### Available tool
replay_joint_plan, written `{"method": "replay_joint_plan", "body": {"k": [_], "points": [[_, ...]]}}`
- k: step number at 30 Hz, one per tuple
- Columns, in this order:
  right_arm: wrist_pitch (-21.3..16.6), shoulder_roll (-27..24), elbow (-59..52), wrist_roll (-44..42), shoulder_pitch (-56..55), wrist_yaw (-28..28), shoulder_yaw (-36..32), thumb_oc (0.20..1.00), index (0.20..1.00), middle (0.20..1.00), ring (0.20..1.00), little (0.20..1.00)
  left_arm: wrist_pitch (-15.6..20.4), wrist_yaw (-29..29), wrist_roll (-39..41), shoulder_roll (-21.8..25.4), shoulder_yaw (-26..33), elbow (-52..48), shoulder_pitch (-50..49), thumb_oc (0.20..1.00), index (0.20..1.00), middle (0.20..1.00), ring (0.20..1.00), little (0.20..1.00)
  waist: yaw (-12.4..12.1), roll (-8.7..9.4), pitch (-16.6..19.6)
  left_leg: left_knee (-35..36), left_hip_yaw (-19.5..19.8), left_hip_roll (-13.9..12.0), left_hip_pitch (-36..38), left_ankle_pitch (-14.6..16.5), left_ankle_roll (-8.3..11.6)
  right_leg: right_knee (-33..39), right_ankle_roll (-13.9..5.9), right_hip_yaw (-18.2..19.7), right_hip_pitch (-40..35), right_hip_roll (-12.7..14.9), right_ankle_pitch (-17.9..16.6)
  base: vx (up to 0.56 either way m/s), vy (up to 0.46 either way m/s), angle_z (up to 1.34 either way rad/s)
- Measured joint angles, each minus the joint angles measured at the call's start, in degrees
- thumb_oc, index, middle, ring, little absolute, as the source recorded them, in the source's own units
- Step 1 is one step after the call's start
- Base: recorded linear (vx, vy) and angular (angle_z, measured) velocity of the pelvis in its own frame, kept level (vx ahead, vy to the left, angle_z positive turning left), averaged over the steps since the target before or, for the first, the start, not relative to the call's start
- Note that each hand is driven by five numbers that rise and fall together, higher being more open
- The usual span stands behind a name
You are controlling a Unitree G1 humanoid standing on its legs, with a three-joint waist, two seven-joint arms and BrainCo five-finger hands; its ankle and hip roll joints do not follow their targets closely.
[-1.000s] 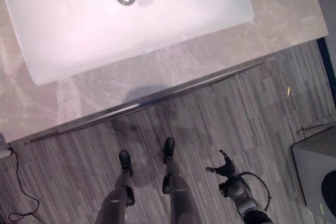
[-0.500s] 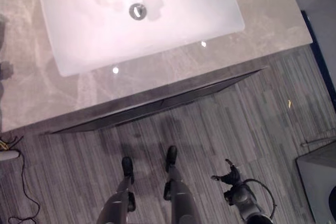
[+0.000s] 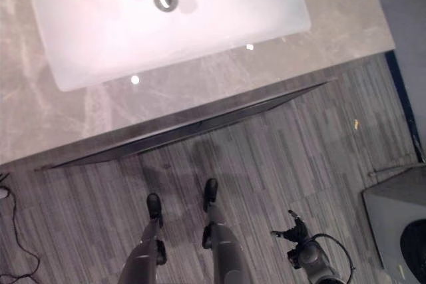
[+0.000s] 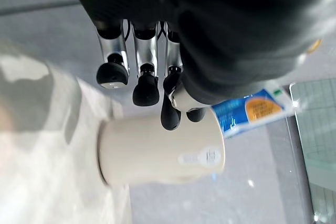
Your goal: Put brush and paste in cup on sink, flatten towel.
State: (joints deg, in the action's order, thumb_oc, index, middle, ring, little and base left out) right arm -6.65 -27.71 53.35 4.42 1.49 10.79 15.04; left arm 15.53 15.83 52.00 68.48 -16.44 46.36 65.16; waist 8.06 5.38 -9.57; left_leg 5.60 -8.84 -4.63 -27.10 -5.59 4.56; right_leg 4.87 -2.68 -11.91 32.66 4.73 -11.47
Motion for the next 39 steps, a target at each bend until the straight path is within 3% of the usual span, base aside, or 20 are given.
{"method": "replay_joint_plan", "body": {"k": [4, 11, 17, 19, 21, 23, 25, 26, 27, 29, 30, 33, 38, 39], "points": [[-0.3, 0.0, 1.0, -0.1, -0.5, -0.9, 0.0, 1.0, 1.0, 1.0, 1.0, 1.0, -0.2, 0.2, -0.5, 0.0, -4.8, 5.1, 5.5, 0.2, 0.2, 0.2, 0.2, 0.2, 1.4, 0.65, 0.2, 0.0, -0.4, -0.2, -0.9, 0.0, 0.01, 0.0, 0.06, 0.4, 1.1, -0.5, -0.2, 0.04, 0.002, -0.08], [-0.5, 0.0, 2.3, -0.6, -2.8, -1.3, -0.2, 1.0, 1.0, 1.0, 1.0, 1.0, -0.6, 0.3, -1.3, 0.5, -7.1, 9.3, 11.1, 0.2, 0.2, 0.2, 0.2, 0.2, 1.7, 2.42, 1.3, 0.0, -1.6, -1.0, -1.8, 0.2, 0.3, 0.0, 0.05, 1.5, 2.7, -1.3, -0.3, 0.04, -0.007, -0.09], [-0.6, 0.1, 1.7, -1.1, -2.4, -1.3, 0.4, 1.0, 1.0, 1.0, 1.0, 1.0, 0.0, 1.8, -1.3, 0.5, -4.6, 4.9, 9.0, 0.2, 0.2, 0.2, 0.2, 0.2, 1.5, 3.24, 1.9, -0.1, -1.6, -1.0, -2.3, 0.1, 0.41, 0.0, 0.16, 1.7, 3.2, -1.5, -0.3, 0.01, -0.032, 0.0], [-0.6, 0.5, 1.6, -1.1, -2.4, -1.2, 0.6, 1.0, 1.0, 1.0, 1.0, 1.0, 0.9, 3.3, -1.6, 0.6, 2.2, -4.9, 0.3, 0.2, 0.2, 0.2, 0.2, 0.2, 0.8, 3.34, 2.0, -0.2, -1.7, -1.3, -2.0, 0.1, 0.47, 0.0, 0.16, 1.7, 3.0, -1.6, -0.4, 0.03, -0.111, -0.06], [-0.6, 1.1, 1.4, -0.9, -2.3, -1.1, 0.9, 1.0, 1.0, 1.0, 1.0, 1.0, 2.2, 5.2, -5.0, 0.0, 14.0, -21.4, -17.9, 0.2, 0.2, 0.2, 0.2, 0.2, -0.2, 3.22, 1.9, -0.1, -1.9, -1.8, -0.4, 0.2, 0.53, 0.0, 0.17, 1.6, 1.7, -1.9, -0.3, 0.03, -0.115, -0.12], [-0.6, 1.2, 1.6, -0.3, -2.3, -1.0, 0.6, 1.0, 1.0, 1.0, 1.0, 1.0, 2.9, 6.4, -8.2, -1.8, 20.3, -27.8, -31.1, 0.2, 0.2, 0.2, 0.2, 0.2, -2.0, 2.8, 1.6, 0.0, -1.7, -2.3, 2.8, 0.4, 0.86, 0.0, 0.19, 1.4, -1.2, -2.4, -0.1, 0.06, -0.146, -0.11], [-0.2, 1.3, 2.1, 0.0, -2.0, -0.7, -1.0, 1.0, 1.0, 1.0, 1.0, 1.0, 3.1, 7.6, -10.6, -8.1, 31.9, -35.3, -43.7, 0.2, 0.2, 0.2, 0.2, 0.2, -2.7, 1.6, 0.9, 0.0, -1.5, -2.7, 5.7, 1.1, 1.8, 0.0, 0.06, 0.6, -4.2, -2.7, 0.7, 0.03, -0.067, -0.02], [-0.1, 1.2, 2.5, 0.1, -2.3, -0.6, -2.5, 1.0, 1.0, 1.0, 1.0, 1.0, 4.2, 7.8, -12.3, -14.4, 39.2, -39.8, -51.3, 0.2, 0.2, 0.2, 0.2, 0.2, -3.0, 0.43, 0.1, 0.1, -1.1, -2.7, 8.5, 1.5, 2.28, 0.0, 0.25, -0.2, -7.1, -2.7, 1.8, 0.08, -0.186, 0.22], [0.4, 0.8, 4.0, 0.2, -4.3, -0.6, -2.5, 1.0, 1.0, 1.0, 1.0, 1.0, 4.1, 9.9, -12.8, -16.4, 38.0, -38.8, -54.1, 0.2, 0.2, 0.2, 0.2, 0.2, -6.6, -0.51, 0.6, 0.0, -0.1, -3.4, 9.9, 2.3, 2.5, 0.0, 0.49, -0.8, -9.3, -2.9, 4.1, 0.08, -0.187, 0.29], [1.5, 1.1, 4.2, 0.7, -3.9, -0.8, -4.3, 1.0, 1.0, 1.0, 1.0, 1.0, 4.4, 9.7, -16.8, -24.1, 47.6, -47.3, -64.1, 0.2, 0.2, 0.2, 0.2, 0.2, -6.9, -1.41, 0.4, 0.0, 0.5, -3.8, 12.5, 2.6, 2.97, 0.0, 1.39, -2.5, -12.2, -3.3, 4.2, 0.04, -0.127, 0.27], [1.1, 0.7, 4.4, 0.7, -5.4, -0.7, -5.0, 1.0, 1.0, 1.0, 1.0, 1.0, 4.9, 10.6, -17.8, -28.9, 48.2, -48.8, -67.9, 0.2, 0.2, 0.2, 0.2, 0.2, -8.4, -2.53, 0.5, 0.0, 1.4, -3.9, 15.3, 2.5, 2.94, 0.0, 1.64, -3.1, -15.6, -3.3, 4.7, 0.01, -0.138, 0.39], [1.4, 0.8, 7.8, 2.2, -4.2, -1.1, -5.5, 1.0, 1.0, 1.0, 1.0, 1.0, 4.9, 10.0, -19.8, -30.2, 47.3, -48.9, -71.1, 0.2, 0.2, 0.2, 0.2, 0.2, -11.3, -3.8, 1.9, 0.0, 3.0, -4.6, 18.4, 2.6, 3.07, 0.0, 1.25, -5.7, -20.3, -3.8, 6.9, 0.01, -0.154, 0.47], [0.9, 1.5, 8.1, 2.4, -4.2, -2.1, -5.9, 1.0, 1.0, 1.0, 1.0, 1.0, 4.7, 7.4, -25.2, -37.4, 46.5, -54.0, -78.2, 0.2, 0.2, 0.2, 0.2, 0.2, -11.6, -4.82, 2.6, 0.1, 4.6, -4.7, 22.8, 2.8, 3.11, 0.4, 1.24, -7.0, -25.5, -3.8, 7.6, -0.02, -0.132, 0.19], [0.9, 1.8, 8.1, 2.4, -4.9, -2.4, -5.9, 1.0, 1.0, 1.0, 1.0, 1.0, 4.7, 6.4, -27.1, -40.3, 46.8, -54.6, -80.4, 0.598, 0.598, 0.598, 0.598, 0.598, -11.6, -5.11, 3.2, 0.1, 5.0, -4.9, 23.5, 3.1, 2.88, 0.3, 1.41, -7.8, -26.7, -4.0, 7.8, -0.04, -0.147, 0.18]]}}
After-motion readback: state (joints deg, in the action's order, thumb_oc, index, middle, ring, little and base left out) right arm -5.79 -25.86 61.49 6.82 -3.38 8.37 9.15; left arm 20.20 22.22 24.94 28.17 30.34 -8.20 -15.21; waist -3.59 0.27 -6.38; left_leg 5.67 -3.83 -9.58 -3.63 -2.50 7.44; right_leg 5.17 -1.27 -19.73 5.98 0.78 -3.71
